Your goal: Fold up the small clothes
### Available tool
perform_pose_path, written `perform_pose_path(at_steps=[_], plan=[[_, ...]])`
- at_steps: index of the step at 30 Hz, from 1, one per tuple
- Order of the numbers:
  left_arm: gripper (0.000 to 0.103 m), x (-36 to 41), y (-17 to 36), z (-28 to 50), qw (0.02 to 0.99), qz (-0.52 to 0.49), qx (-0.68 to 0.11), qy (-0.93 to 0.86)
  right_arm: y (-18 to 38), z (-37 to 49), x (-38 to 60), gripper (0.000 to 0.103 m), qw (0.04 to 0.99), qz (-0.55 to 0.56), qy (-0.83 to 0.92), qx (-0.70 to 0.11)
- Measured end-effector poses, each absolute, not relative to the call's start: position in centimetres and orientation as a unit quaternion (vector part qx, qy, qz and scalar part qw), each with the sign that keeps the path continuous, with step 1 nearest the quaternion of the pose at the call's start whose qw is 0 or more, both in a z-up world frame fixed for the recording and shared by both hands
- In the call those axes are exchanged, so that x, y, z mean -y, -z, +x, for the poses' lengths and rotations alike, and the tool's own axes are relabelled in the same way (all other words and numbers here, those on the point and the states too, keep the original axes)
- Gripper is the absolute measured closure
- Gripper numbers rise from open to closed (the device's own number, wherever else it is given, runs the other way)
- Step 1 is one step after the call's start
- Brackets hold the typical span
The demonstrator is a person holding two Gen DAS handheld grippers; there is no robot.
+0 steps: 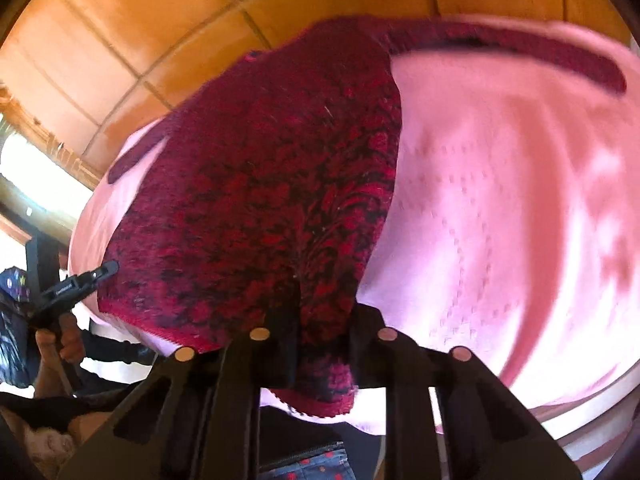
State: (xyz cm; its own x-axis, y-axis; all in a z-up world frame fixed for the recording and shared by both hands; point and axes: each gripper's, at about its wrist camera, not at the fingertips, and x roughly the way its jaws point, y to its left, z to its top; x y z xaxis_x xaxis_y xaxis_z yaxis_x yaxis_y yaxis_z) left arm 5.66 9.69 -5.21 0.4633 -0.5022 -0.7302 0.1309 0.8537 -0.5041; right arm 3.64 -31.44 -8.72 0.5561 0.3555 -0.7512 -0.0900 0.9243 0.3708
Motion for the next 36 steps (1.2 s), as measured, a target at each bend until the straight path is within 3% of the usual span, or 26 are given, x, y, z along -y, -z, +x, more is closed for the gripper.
perform_pose_path(at_steps=[4, 11, 14, 16, 17, 19, 20, 22, 26, 28, 29, 32, 36], plan=[[0.092, -10.4, 4.6, 3.6, 0.833, -0.182, -0.487, 0.192, 7.5, 0.9, 32.9, 0.09, 0.876, 0.123, -0.141, -0.445], [0.091, -9.1, 6.3, 2.0, 0.814, -0.168, -0.524, 0.186, 11.7, 0.0, 33.2, 0.091, 0.846, 0.116, -0.129, -0.504], [0.085, -9.2, 4.3, 3.1, 0.827, -0.16, -0.507, 0.185, 10.5, 0.4, 32.8, 0.09, 0.844, 0.086, -0.149, -0.508], [0.08, -9.9, 2.8, 4.6, 0.84, -0.172, -0.479, 0.187, 9.5, 1.1, 32.6, 0.078, 0.843, 0.07, -0.159, -0.51], [0.071, -9.8, 2.5, 5.0, 0.846, -0.172, -0.47, 0.184, 8.8, 1.2, 32.6, 0.066, 0.849, 0.075, -0.154, -0.5], [0.058, -9.8, 1.9, 6.8, 0.858, -0.173, -0.455, 0.165, 7.9, 1.6, 33.6, 0.054, 0.862, 0.093, -0.148, -0.476], [0.058, -9.7, 2.0, 7.4, 0.859, -0.171, -0.457, 0.159, 7.6, 2.1, 34.0, 0.045, 0.868, 0.1, -0.139, -0.466], [0.058, -9.1, 2.3, 8.7, 0.862, -0.167, -0.456, 0.147, 7.7, 4.0, 34.8, 0.041, 0.879, 0.124, -0.121, -0.445], [0.058, -8.0, 3.5, 9.4, 0.862, -0.142, -0.467, 0.14, 10.9, 7.6, 33.2, 0.045, 0.854, 0.13, -0.118, -0.49], [0.058, -7.3, 4.3, 9.1, 0.862, -0.123, -0.473, 0.138, 11.4, 7.3, 32.0, 0.066, 0.861, 0.102, -0.111, -0.487], [0.058, -6.7, 4.8, 8.9, 0.863, -0.1, -0.478, 0.127, 11.3, 6.9, 31.7, 0.084, 0.859, 0.103, -0.122, -0.486], [0.058, -5.7, 5.6, 8.1, 0.87, -0.034, -0.481, 0.1, 10.8, 4.7, 30.9, 0.09, 0.866, 0.08, -0.112, -0.481], [0.059, -6.8, 6.1, 7.9, 0.862, -0.063, -0.494, 0.097, 12.0, 3.3, 31.5, 0.089, 0.86, 0.094, -0.1, -0.491]])
